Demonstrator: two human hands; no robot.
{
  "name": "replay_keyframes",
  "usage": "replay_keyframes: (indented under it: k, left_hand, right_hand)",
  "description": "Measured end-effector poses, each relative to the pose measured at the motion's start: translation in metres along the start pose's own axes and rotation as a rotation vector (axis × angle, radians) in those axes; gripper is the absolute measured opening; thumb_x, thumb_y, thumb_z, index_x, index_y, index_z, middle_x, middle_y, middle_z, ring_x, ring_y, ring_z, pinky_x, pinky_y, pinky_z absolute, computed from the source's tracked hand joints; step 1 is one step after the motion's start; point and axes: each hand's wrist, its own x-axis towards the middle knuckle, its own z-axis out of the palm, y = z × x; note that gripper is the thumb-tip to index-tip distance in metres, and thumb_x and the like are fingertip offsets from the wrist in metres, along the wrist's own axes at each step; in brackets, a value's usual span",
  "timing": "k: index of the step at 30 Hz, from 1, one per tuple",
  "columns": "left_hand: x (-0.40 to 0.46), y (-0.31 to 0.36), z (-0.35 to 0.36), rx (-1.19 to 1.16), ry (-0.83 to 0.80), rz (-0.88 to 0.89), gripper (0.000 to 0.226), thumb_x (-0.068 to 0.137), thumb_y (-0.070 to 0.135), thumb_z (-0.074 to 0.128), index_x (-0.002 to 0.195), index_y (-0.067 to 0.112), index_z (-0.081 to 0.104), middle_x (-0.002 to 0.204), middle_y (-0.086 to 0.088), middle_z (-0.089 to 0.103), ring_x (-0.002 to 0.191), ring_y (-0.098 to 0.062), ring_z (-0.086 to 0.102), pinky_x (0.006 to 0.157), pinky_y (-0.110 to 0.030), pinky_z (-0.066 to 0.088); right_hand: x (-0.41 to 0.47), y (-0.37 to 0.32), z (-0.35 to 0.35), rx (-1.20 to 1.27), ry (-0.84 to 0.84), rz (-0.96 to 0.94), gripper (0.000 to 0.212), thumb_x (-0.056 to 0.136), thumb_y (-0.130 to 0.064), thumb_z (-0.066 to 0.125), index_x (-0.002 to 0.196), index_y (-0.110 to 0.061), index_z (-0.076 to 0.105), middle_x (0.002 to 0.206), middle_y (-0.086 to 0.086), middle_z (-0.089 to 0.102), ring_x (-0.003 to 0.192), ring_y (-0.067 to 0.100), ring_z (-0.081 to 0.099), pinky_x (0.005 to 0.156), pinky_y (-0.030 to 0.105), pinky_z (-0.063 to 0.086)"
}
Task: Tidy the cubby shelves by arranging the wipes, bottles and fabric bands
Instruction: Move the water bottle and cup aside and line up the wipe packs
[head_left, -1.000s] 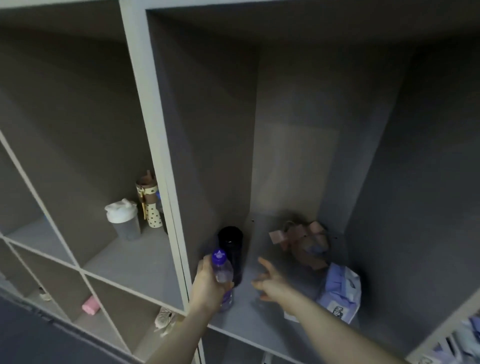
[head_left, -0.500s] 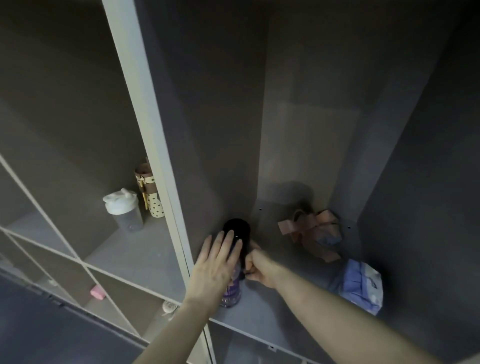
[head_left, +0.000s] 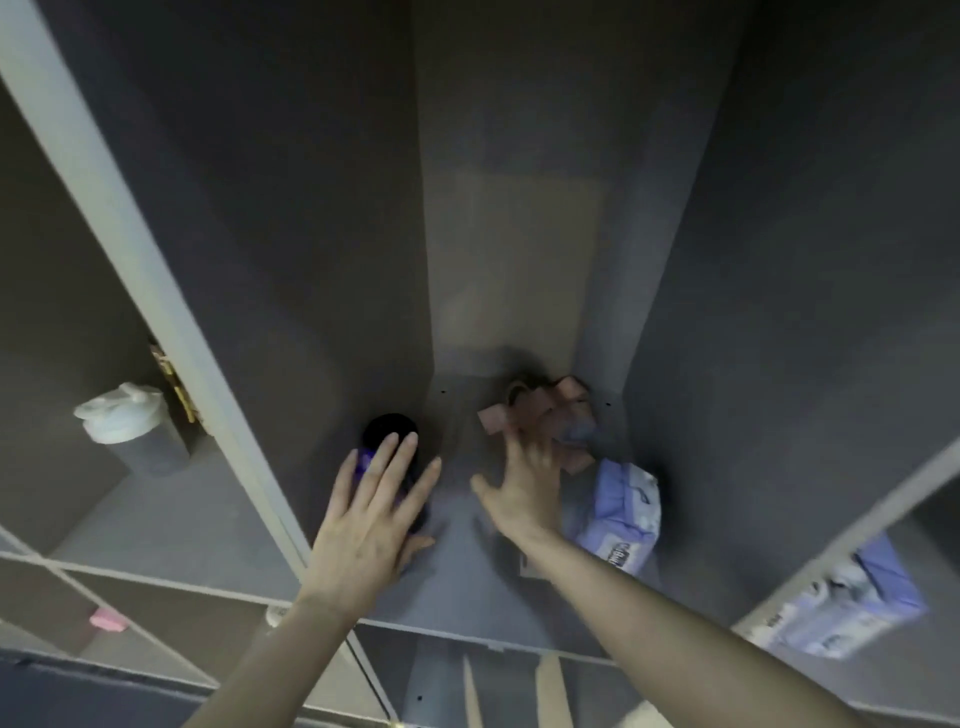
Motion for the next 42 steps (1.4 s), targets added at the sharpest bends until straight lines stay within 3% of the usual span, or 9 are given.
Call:
replay_keyframes:
  k: [3, 6, 9, 15, 22, 27, 31, 35, 42]
  left_hand:
    - [0.005, 0.024, 0.003, -0.068, 0.015, 0.079, 0.069, 0.083, 0.054, 0.047, 0.144, 0.023, 0.035, 0.155, -0.013, 0.028, 0.144, -0.027, 0.022, 0.112, -0.053, 0.022]
    - [0.015, 0.047, 0.008, -0.157, -0.025, 0.095, 0.066, 0.081, 0.051, 0.041, 0.141, 0.024, 0.040, 0.151, -0.013, 0.035, 0.141, -0.027, 0.026, 0.110, -0.052, 0.023]
    - [0.017, 0.062, 0.017, -0.212, -0.082, 0.115, 0.066, 0.078, 0.053, 0.042, 0.138, 0.026, 0.042, 0.147, -0.012, 0.041, 0.138, -0.027, 0.031, 0.106, -0.052, 0.027]
    - [0.000, 0.081, 0.023, -0.391, -0.121, 0.181, 0.093, 0.062, 0.062, 0.070, 0.142, 0.028, 0.035, 0.140, -0.012, 0.049, 0.124, -0.027, 0.047, 0.090, -0.044, 0.052]
    - [-0.067, 0.160, -0.004, -0.666, -0.332, 0.033, 0.138, 0.032, 0.074, 0.072, 0.148, 0.024, 0.017, 0.130, -0.018, 0.055, 0.096, -0.035, 0.068, 0.063, -0.037, 0.058]
    - [-0.094, 0.201, -0.034, -0.838, -0.271, 0.061, 0.113, 0.050, 0.056, 0.065, 0.148, 0.037, 0.013, 0.131, -0.009, 0.053, 0.096, -0.030, 0.070, 0.059, -0.033, 0.058]
    - [-0.088, 0.225, -0.053, -0.849, -0.245, 0.132, 0.104, 0.056, 0.055, 0.064, 0.147, 0.038, 0.017, 0.134, -0.002, 0.052, 0.101, -0.025, 0.068, 0.063, -0.029, 0.058]
    - [-0.068, 0.263, -0.064, -0.880, -0.221, 0.102, 0.110, 0.055, 0.047, 0.067, 0.146, 0.045, 0.006, 0.137, 0.000, 0.051, 0.110, -0.024, 0.063, 0.064, -0.038, 0.059]
    - [-0.047, 0.343, -0.082, -0.939, -0.147, -0.045, 0.097, 0.057, 0.052, 0.062, 0.142, 0.050, 0.014, 0.135, 0.008, 0.052, 0.105, -0.018, 0.064, 0.062, -0.026, 0.054]
  right_hand:
    - [-0.002, 0.045, -0.029, -0.162, 0.328, 0.152, 0.099, 0.064, -0.052, 0.068, 0.144, -0.009, 0.029, 0.152, 0.023, 0.027, 0.142, 0.040, 0.021, 0.112, 0.060, 0.021]
    - [-0.004, 0.078, -0.045, -0.123, 0.137, 0.449, 0.113, 0.065, -0.061, 0.069, 0.148, -0.011, 0.012, 0.154, 0.024, 0.015, 0.140, 0.039, 0.024, 0.108, 0.049, 0.030]
    - [-0.005, 0.099, -0.047, -0.055, -0.054, 0.601, 0.094, 0.071, -0.054, 0.067, 0.144, -0.019, 0.019, 0.146, 0.021, 0.029, 0.126, 0.036, 0.044, 0.096, 0.037, 0.044]
    - [-0.039, 0.083, -0.064, -0.010, -0.107, 0.441, 0.075, 0.076, -0.041, 0.064, 0.141, -0.031, 0.029, 0.133, 0.014, 0.046, 0.119, 0.031, 0.052, 0.093, 0.031, 0.043]
    - [-0.129, 0.063, -0.101, 0.350, -0.302, 0.431, 0.059, 0.063, -0.048, 0.071, 0.117, -0.033, 0.054, 0.122, -0.006, 0.062, 0.112, 0.019, 0.059, 0.083, 0.025, 0.044]
    - [-0.188, 0.082, -0.141, 0.396, -0.387, 0.493, 0.062, 0.069, -0.046, 0.068, 0.126, -0.032, 0.049, 0.127, -0.004, 0.058, 0.116, 0.022, 0.056, 0.095, 0.031, 0.046]
    - [-0.198, 0.104, -0.183, 0.550, -0.460, 0.596, 0.054, 0.076, -0.039, 0.069, 0.124, -0.024, 0.049, 0.122, 0.004, 0.061, 0.104, 0.024, 0.064, 0.077, 0.042, 0.057]
    - [-0.189, 0.130, -0.221, 0.584, -0.496, 0.623, 0.048, 0.080, -0.037, 0.067, 0.122, -0.027, 0.047, 0.123, 0.005, 0.060, 0.102, 0.029, 0.065, 0.081, 0.055, 0.056]
    - [-0.175, 0.197, -0.277, 0.482, -0.614, 0.471, 0.050, 0.085, -0.057, 0.052, 0.122, -0.023, 0.055, 0.115, 0.003, 0.065, 0.093, 0.023, 0.066, 0.065, 0.030, 0.058]
